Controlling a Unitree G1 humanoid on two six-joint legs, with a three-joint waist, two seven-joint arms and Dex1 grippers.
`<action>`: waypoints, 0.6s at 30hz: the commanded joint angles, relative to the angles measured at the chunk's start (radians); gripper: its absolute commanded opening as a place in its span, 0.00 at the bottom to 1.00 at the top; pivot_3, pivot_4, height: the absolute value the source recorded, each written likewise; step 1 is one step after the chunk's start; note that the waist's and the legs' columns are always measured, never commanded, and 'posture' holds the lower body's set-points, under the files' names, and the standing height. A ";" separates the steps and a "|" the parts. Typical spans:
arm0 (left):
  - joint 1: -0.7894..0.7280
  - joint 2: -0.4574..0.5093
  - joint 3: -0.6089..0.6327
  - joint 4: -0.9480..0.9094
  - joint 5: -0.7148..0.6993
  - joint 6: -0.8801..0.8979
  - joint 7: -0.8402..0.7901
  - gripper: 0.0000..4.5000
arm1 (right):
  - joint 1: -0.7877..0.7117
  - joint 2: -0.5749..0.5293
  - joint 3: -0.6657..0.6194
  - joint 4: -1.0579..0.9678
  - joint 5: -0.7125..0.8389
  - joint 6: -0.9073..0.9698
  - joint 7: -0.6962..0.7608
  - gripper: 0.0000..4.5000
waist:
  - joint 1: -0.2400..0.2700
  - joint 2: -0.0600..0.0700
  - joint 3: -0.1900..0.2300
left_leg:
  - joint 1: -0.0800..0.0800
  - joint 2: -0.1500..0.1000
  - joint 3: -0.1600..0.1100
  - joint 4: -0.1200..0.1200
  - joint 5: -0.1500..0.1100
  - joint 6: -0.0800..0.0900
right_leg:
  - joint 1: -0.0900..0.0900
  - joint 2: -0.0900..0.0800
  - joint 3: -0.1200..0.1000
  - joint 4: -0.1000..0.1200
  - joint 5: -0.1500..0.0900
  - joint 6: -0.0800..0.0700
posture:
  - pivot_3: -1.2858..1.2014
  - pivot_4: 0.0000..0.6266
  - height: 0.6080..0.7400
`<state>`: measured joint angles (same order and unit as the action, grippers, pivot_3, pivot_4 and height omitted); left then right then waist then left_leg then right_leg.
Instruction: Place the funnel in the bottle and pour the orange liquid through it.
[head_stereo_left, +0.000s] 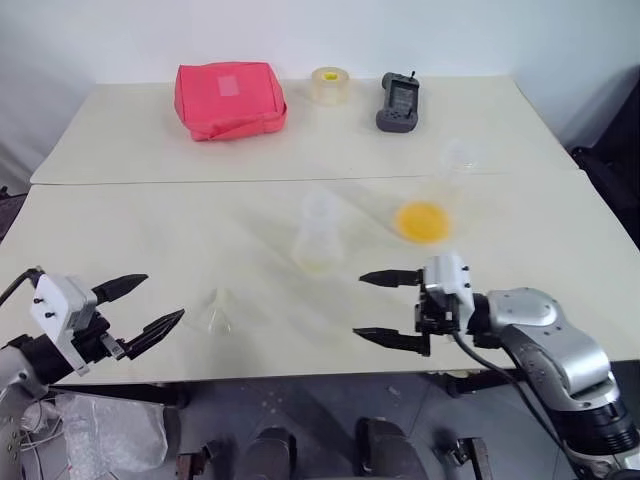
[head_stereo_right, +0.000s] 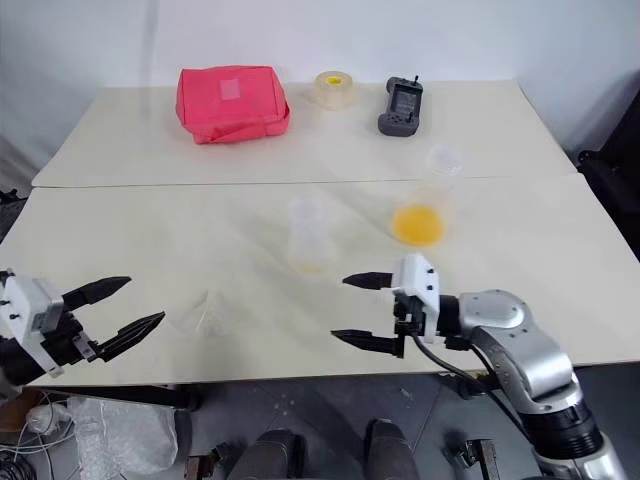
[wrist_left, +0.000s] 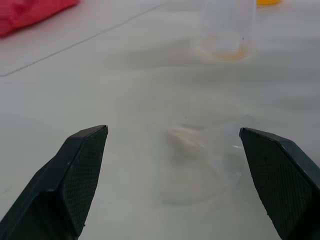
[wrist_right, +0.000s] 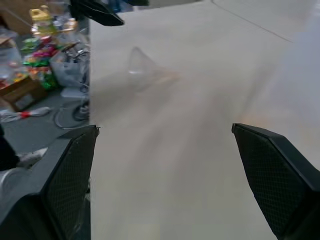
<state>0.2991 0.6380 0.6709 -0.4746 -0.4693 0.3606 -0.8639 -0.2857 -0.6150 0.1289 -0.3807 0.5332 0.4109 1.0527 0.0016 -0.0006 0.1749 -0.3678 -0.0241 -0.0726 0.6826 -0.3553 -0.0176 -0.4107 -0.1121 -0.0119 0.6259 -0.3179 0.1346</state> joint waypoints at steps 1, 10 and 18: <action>0.046 -0.003 0.030 -0.035 0.045 -0.076 0.026 1.00 | -0.022 0.029 0.026 -0.002 -0.002 -0.017 0.006 1.00 | 0.000 0.000 0.000 | 0.000 0.000 0.000 0.000 0.000 0.000 | 0.000 0.000 0.000 0.000 0.000 0.000 | 0.52 0.24 1.00; 0.003 0.062 -0.125 0.047 0.135 -0.168 0.012 1.00 | -0.013 0.062 0.047 0.059 -0.046 -0.081 0.018 1.00 | 0.002 0.000 0.000 | 0.000 -0.001 0.000 0.000 0.000 0.000 | 0.000 0.000 -0.001 0.000 0.000 0.000 | 0.52 0.24 1.00; -0.150 0.117 -0.269 0.185 0.177 -0.213 -0.012 0.87 | 0.022 0.077 0.040 0.074 -0.083 -0.135 -0.011 1.00 | -0.006 0.000 0.000 | 0.000 -0.001 0.001 -0.001 0.000 0.000 | -0.001 0.001 -0.007 0.001 0.000 0.000 | 0.52 0.24 1.00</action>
<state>0.1557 0.7366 0.4010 -0.2955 -0.2874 0.1580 -0.8671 -0.2677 -0.5432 0.1879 -0.2837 0.4495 0.3009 1.0532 -0.0039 -0.0005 0.1749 -0.3680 -0.0244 -0.0714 0.6816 -0.3555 -0.0172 -0.4127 -0.1113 -0.0185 0.6268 -0.3180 0.1345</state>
